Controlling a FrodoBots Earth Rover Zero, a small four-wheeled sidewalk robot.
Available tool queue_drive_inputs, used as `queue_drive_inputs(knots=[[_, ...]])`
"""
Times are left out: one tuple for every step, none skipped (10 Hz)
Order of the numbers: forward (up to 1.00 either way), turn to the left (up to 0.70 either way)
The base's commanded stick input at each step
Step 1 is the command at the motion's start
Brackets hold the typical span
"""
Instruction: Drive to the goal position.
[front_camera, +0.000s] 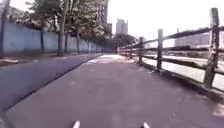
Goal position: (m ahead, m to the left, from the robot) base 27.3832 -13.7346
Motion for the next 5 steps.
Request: queue_drive_inputs(knots=[[0.70, 0.00], [0.70, 0.00], [0.70, 0.00], [0.70, 0.00], [0.70, 0.00]])
